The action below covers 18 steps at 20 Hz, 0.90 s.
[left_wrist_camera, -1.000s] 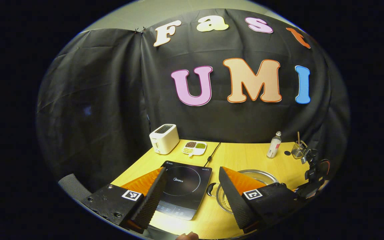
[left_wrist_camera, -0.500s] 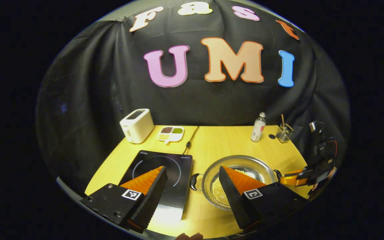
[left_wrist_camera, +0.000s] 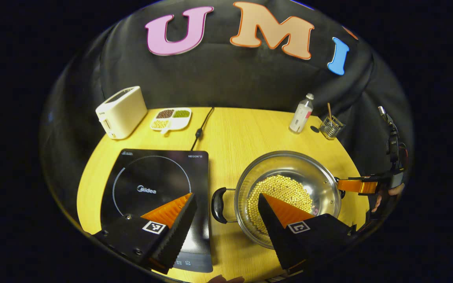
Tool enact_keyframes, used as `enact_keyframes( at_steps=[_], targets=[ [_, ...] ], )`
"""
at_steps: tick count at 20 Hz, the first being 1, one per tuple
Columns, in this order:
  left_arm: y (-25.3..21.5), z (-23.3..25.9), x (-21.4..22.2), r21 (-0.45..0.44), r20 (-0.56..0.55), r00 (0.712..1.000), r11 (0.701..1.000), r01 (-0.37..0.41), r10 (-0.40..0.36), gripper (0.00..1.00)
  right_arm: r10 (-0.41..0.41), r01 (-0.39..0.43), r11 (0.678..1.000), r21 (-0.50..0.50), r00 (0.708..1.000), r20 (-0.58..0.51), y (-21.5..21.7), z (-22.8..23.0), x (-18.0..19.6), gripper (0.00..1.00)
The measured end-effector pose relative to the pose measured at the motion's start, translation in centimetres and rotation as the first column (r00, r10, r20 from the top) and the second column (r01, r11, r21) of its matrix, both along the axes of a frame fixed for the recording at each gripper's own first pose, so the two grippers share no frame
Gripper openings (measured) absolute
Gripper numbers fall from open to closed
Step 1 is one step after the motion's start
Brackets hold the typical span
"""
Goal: First push the handle of the pot to place it horizontally, then grasp the pot with both hands and set it on the induction cooktop.
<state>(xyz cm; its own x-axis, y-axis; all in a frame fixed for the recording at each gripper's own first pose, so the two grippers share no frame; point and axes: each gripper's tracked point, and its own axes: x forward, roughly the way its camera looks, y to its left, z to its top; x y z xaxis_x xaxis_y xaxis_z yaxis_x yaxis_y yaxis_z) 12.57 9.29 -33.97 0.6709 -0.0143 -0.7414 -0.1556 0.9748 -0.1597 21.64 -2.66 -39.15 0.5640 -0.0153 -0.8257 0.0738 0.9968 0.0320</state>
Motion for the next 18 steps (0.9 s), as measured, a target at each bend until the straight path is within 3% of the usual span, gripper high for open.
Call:
enact_keyframes(
  at_steps=[4,7,8,10,11,12,13,16,17,18],
  targets=[
    [0.2,-3.4,0.7,-0.055,-0.082,0.997,0.998,-0.005,0.0,0.97,-0.034,0.034,0.999,-0.017,0.999,-0.03,0.2,-1.6,0.1,0.7],
    [-0.2,-5.6,0.8,-0.094,-0.143,0.99,0.996,-0.004,-0.009,0.95,-0.021,0.02,0.999,-0.049,0.999,-0.026,0.6,-1.9,0.0,0.6],
    [-0.3,-6.3,0.7,-0.099,-0.164,0.986,0.995,-0.002,-0.014,1.0,-0.016,0.015,0.998,-0.06,1.0,-0.024,0.6,-2.1,0.2,0.64],
    [0.0,-6.4,1.7,-0.038,-0.153,0.988,0.999,0.02,-0.025,0.83,-0.005,0.003,0.998,-0.064,1.0,-0.031,0.7,-2.5,0.3,0.64],
    [-0.1,-6.6,1.9,-0.015,-0.154,0.988,1.0,0.026,-0.028,0.77,-0.002,0.001,0.998,-0.062,1.0,-0.029,0.7,-2.6,0.6,0.59],
    [-0.3,-7.3,2.0,-0.008,-0.168,0.985,1.0,0.026,-0.027,0.77,0.0,-0.002,0.998,-0.06,0.999,-0.034,0.6,-2.7,0.5,0.67],
    [-0.3,-7.6,1.9,0.006,-0.183,0.983,1.0,0.027,-0.025,0.69,-0.001,-0.002,0.998,-0.06,0.999,-0.044,0.5,-2.7,0.4,0.58],
    [-0.4,-7.7,2.3,0.027,-0.189,0.982,0.999,0.03,-0.025,0.66,0.013,-0.014,0.998,-0.055,1.0,-0.023,0.5,-2.7,0.8,0.59],
    [-0.4,-7.8,2.2,0.021,-0.203,0.979,0.999,0.029,-0.024,0.66,0.017,-0.018,0.998,-0.054,1.0,-0.022,0.4,-2.7,0.9,0.52],
    [-0.6,-7.6,2.0,0.016,-0.221,0.975,0.999,0.03,-0.026,0.64,0.011,-0.012,0.999,-0.043,1.0,-0.023,0.4,-2.7,1.0,0.52]
  ],
)
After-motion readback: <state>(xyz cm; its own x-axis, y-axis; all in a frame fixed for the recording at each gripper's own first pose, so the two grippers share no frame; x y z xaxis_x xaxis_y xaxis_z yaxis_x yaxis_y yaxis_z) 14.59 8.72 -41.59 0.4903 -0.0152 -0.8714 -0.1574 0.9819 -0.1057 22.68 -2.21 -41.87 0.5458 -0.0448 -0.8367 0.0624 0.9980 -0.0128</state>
